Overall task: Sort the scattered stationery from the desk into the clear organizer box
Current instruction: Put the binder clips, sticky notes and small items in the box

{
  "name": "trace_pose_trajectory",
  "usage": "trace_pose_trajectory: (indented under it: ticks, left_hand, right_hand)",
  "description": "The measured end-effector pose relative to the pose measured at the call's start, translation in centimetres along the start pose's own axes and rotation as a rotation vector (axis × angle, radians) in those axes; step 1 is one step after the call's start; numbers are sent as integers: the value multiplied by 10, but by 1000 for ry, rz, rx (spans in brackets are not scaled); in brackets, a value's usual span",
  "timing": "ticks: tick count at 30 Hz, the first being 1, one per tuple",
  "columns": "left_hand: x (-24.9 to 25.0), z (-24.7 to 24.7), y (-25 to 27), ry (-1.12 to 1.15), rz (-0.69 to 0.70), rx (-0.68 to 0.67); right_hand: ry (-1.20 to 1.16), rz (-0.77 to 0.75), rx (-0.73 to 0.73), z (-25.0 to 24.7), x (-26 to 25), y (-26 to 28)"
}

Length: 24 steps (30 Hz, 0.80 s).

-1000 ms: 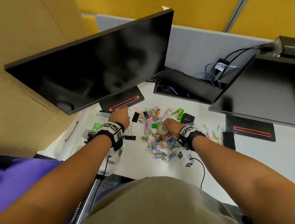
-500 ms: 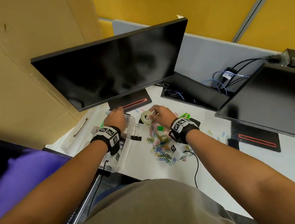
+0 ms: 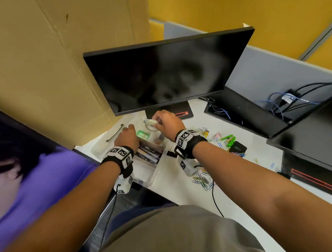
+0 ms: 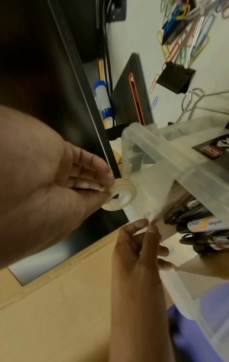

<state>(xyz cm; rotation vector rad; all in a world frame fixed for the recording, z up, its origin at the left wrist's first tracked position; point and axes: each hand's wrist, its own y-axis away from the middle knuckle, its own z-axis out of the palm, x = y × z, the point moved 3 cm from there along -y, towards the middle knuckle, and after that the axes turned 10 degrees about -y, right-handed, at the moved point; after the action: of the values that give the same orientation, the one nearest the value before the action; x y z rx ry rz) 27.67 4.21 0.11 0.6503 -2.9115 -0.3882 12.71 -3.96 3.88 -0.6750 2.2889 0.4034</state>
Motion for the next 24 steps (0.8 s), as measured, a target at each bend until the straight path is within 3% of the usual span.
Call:
trace_pose_trajectory:
  ticks: [10, 16, 24]
  left_hand:
    - [-11, -2, 2, 105, 27, 17]
    - [-15, -6, -1, 144, 53, -2]
    - [-20, -12, -2, 178, 79, -20]
  right_hand:
    - [313, -13, 23, 45, -23, -24]
    - [474, -1, -88, 60, -25, -29]
    - [633, -100, -213, 65, -33, -34]
